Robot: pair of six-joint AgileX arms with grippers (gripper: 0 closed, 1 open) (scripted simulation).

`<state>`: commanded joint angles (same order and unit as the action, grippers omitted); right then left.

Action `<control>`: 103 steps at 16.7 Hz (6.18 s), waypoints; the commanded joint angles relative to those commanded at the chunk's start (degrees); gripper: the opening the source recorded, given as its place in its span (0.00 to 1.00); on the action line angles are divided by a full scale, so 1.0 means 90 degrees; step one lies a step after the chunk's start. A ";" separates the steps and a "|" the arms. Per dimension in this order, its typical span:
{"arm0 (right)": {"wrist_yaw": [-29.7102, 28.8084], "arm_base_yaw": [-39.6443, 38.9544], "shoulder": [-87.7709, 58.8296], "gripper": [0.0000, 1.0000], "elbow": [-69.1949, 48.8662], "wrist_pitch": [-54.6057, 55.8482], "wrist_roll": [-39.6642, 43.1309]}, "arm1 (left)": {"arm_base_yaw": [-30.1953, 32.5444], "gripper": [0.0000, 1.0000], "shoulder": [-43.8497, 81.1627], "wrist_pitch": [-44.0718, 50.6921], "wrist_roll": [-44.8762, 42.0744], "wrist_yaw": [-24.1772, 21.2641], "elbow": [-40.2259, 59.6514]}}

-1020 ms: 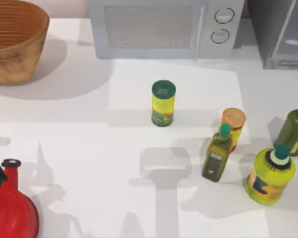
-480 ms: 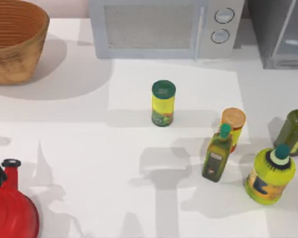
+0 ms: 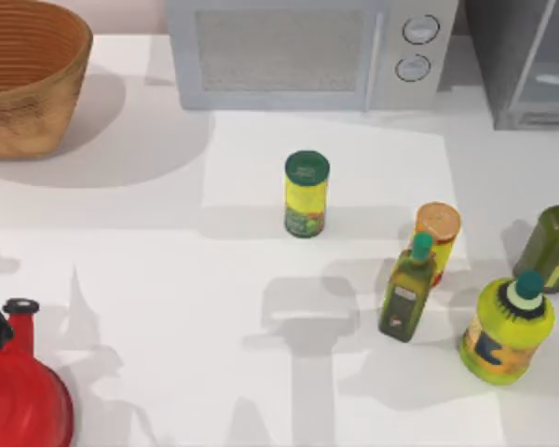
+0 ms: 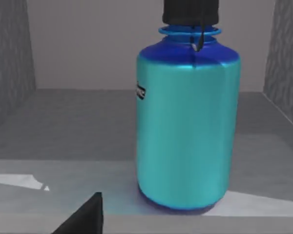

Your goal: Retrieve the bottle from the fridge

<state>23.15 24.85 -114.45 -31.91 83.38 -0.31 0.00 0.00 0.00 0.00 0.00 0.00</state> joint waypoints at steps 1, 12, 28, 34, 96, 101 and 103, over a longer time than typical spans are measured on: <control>-0.0126 -0.0117 -0.0227 1.00 -0.0465 -0.0209 0.0003 | 0.0000 1.00 0.0000 0.0000 0.0000 0.0000 0.0000; -0.0666 -0.0617 -0.0980 1.00 -0.2071 -0.1117 0.0020 | 0.0000 1.00 0.0000 0.0000 0.0000 0.0000 0.0000; -0.0955 -0.0911 -0.1827 0.77 -0.3826 -0.2050 0.0032 | 0.0000 1.00 0.0000 0.0000 0.0000 0.0000 0.0000; -0.0955 -0.0911 -0.1827 0.32 -0.3826 -0.2050 0.0032 | 0.0000 1.00 0.0000 0.0000 0.0000 0.0000 0.0000; -0.1817 -0.1966 0.8842 0.00 0.1969 -0.6786 -0.0001 | 0.0000 1.00 0.0000 0.0000 0.0000 0.0000 0.0000; -0.2314 -0.2488 1.1574 0.00 0.3031 -0.8440 0.0016 | 0.0000 1.00 0.0000 0.0000 0.0000 0.0000 0.0000; -0.2456 -0.2638 1.2222 0.00 0.3317 -0.8897 0.0025 | 0.0000 1.00 0.0000 0.0000 0.0000 0.0000 0.0000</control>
<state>1.05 1.12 -4.45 -2.06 3.32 -0.08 0.00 0.00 0.00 0.00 0.00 0.00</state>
